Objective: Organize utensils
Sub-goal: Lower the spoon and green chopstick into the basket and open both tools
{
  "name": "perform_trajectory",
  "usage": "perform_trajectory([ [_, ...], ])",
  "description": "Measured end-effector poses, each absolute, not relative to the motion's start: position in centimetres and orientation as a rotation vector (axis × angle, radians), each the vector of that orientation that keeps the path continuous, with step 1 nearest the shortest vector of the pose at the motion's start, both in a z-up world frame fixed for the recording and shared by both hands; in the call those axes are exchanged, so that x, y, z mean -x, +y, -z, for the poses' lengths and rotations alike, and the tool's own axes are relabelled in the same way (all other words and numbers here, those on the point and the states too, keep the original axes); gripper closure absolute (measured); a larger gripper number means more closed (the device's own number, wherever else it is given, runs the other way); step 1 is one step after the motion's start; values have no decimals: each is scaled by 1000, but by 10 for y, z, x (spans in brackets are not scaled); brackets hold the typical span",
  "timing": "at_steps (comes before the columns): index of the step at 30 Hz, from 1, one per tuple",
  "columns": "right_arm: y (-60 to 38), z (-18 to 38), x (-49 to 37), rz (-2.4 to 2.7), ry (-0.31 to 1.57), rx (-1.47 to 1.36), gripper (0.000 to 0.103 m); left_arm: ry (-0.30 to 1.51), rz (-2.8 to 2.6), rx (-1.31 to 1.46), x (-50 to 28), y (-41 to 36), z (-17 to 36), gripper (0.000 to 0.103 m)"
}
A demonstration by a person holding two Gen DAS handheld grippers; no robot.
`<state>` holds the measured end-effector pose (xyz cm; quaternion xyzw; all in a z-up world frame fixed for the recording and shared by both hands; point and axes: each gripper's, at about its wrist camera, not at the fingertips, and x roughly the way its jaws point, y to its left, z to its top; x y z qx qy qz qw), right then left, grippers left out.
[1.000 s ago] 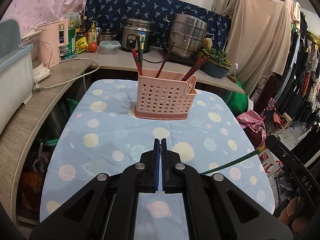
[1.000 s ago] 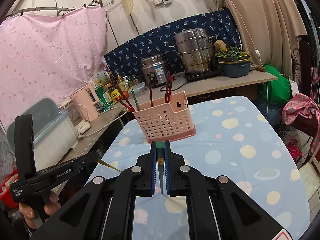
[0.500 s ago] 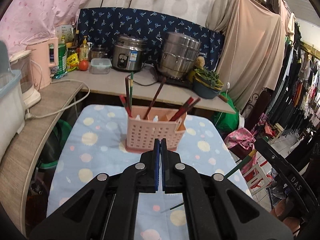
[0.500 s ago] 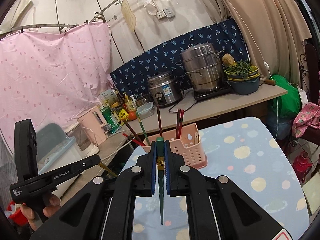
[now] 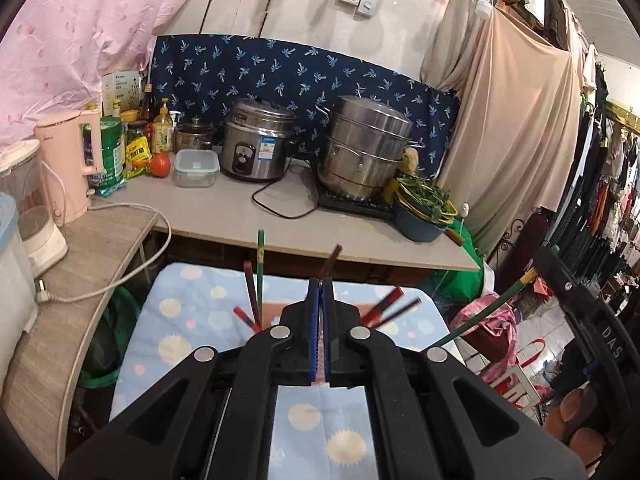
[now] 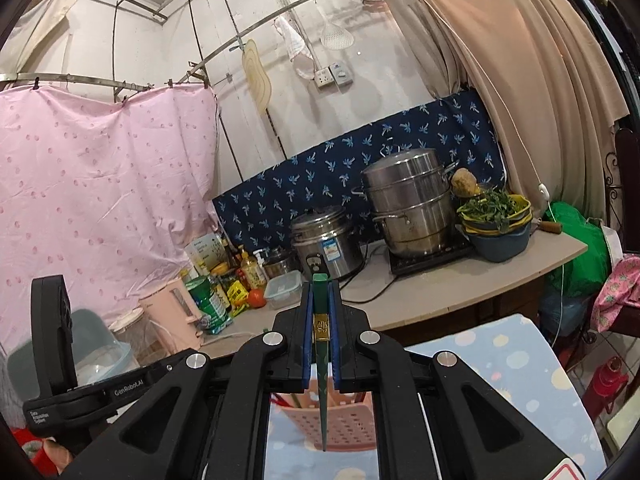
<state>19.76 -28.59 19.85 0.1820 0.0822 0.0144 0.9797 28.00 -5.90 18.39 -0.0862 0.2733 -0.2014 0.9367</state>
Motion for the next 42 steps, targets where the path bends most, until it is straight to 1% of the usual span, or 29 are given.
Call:
perform_trajectory([
  [10,-294,-193,-260,28,160,-388,96,574,389,144,-328,-75,-168,102],
  [17,-288,-169,-289,29,224,-363,96,618,385,159,-344,-77,-149,102],
  [26,-282,-137,-304,12,299,-356,96,659,370,157,-359,-80,-124,102],
  [42,-274,-116,-310,-15,377,-336,96,665,338,135,-362,-86,-105,101],
])
